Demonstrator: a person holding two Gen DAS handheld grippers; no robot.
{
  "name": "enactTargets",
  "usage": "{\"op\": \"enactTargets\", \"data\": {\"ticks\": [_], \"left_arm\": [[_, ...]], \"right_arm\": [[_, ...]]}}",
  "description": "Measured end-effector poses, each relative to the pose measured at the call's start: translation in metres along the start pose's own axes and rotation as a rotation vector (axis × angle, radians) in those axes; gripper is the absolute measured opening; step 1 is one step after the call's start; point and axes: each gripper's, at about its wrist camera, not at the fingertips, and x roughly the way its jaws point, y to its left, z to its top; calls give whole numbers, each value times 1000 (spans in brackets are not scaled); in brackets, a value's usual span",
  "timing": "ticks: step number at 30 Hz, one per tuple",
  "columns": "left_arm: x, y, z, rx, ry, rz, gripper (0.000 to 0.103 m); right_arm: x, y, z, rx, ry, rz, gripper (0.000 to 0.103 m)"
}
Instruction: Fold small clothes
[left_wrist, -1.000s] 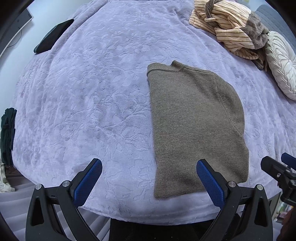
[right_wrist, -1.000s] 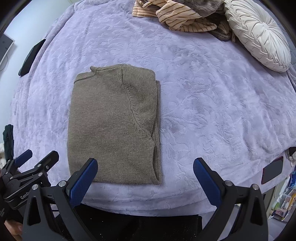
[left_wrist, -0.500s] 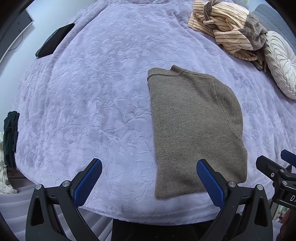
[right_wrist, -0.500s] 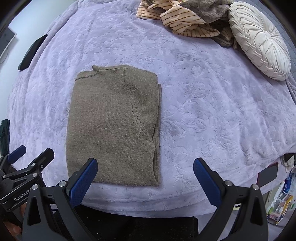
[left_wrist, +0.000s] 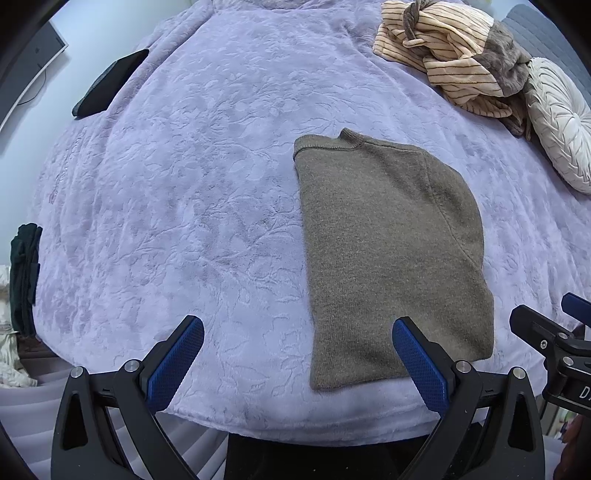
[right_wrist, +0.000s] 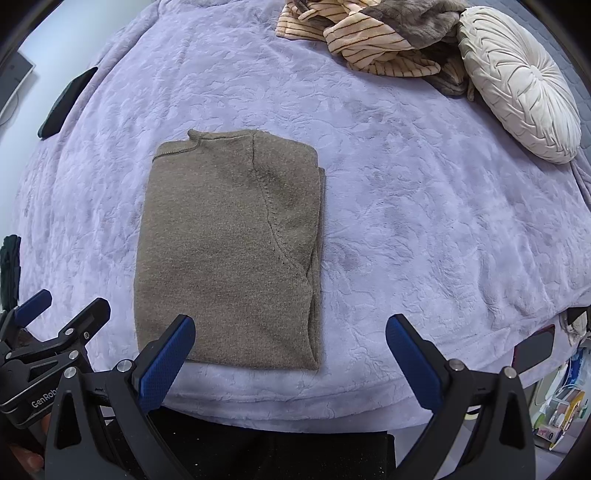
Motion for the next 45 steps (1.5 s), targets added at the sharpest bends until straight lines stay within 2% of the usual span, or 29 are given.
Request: {"op": "enactTargets", "data": {"ticks": [45], "left_arm": [[1,3,0,5,9,-7,102]], "right_arm": [[-2,3,-3,5,2,-9,103]]}}
